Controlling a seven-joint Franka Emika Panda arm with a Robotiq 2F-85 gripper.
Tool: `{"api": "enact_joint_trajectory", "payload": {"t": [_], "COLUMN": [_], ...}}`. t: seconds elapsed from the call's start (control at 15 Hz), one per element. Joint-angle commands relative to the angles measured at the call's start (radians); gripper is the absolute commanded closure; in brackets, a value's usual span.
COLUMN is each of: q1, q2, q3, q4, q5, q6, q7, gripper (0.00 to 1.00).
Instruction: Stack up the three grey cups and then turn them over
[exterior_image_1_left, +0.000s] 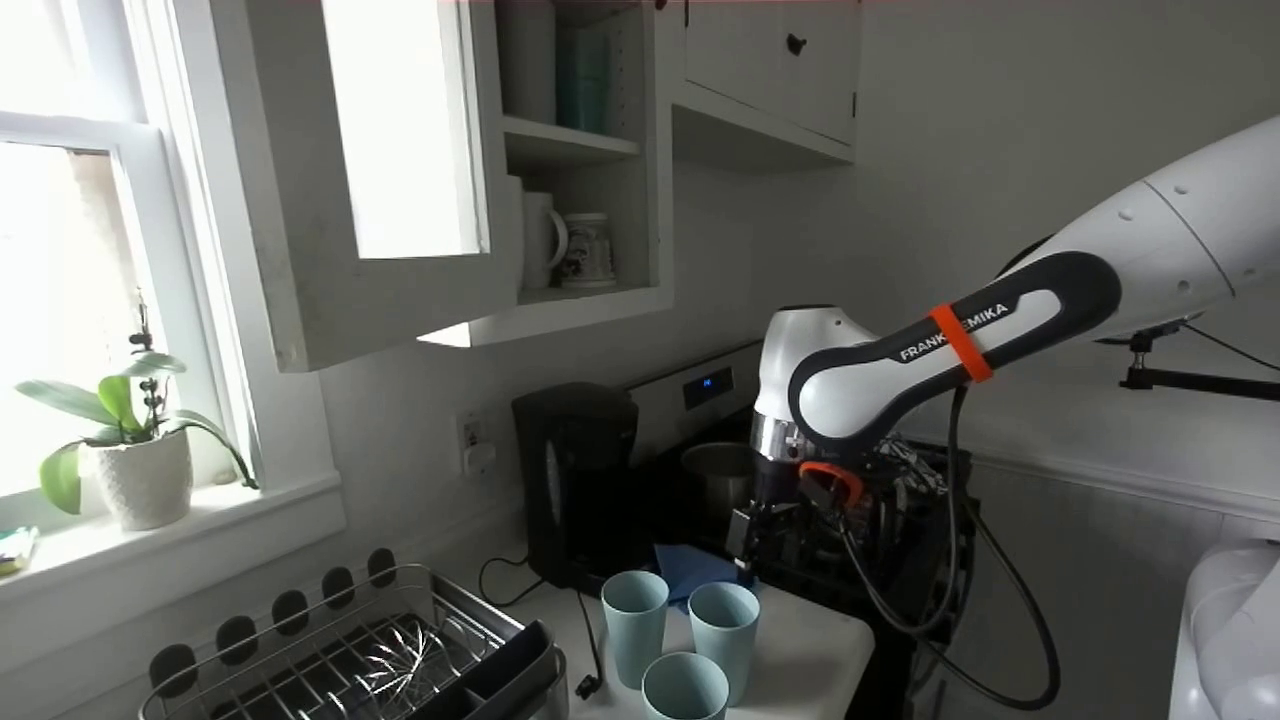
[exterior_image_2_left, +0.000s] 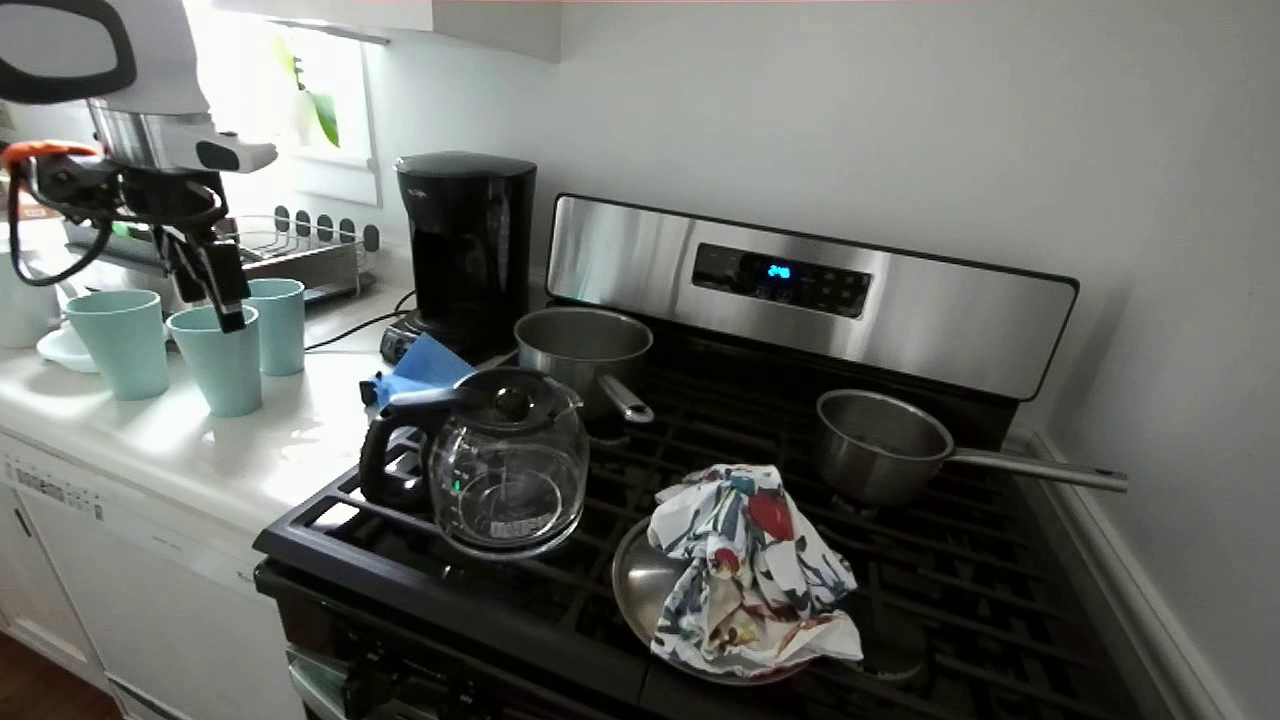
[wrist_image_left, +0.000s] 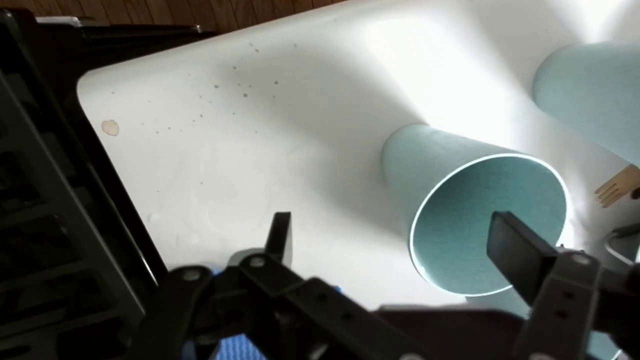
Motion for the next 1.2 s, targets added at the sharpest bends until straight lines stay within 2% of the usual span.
{"api": "enact_joint_trajectory", "payload": {"t": [0.0,0.2,0.27,0.4,0.87,1.0,1.13], "q1": [0.017,0.016,0.016,0.017,0.01,0.006,0.003], "q2": [0.101,0.148,0.163,0.183,0.197,0.195,0.191], "q3": [0.0,0.004,0.0,-0.007,-0.021,-0.03,-0.037], "q4": [0.044,0.053,0.059,0.067,0.073,0.083,0.093], "q5": [0.045,0.034,0.038,0.061,0.101,0.114,0.121], "q6": [0.056,0.078,0.074,0.057,0.034,0.011,-0.004], "q7": [-0.019,-0.011,-0.013,-0.017,-0.029,-0.03,-0.032], "gripper": [0.0,0.0,0.06,0.34,0.84,0.98,1.0]}}
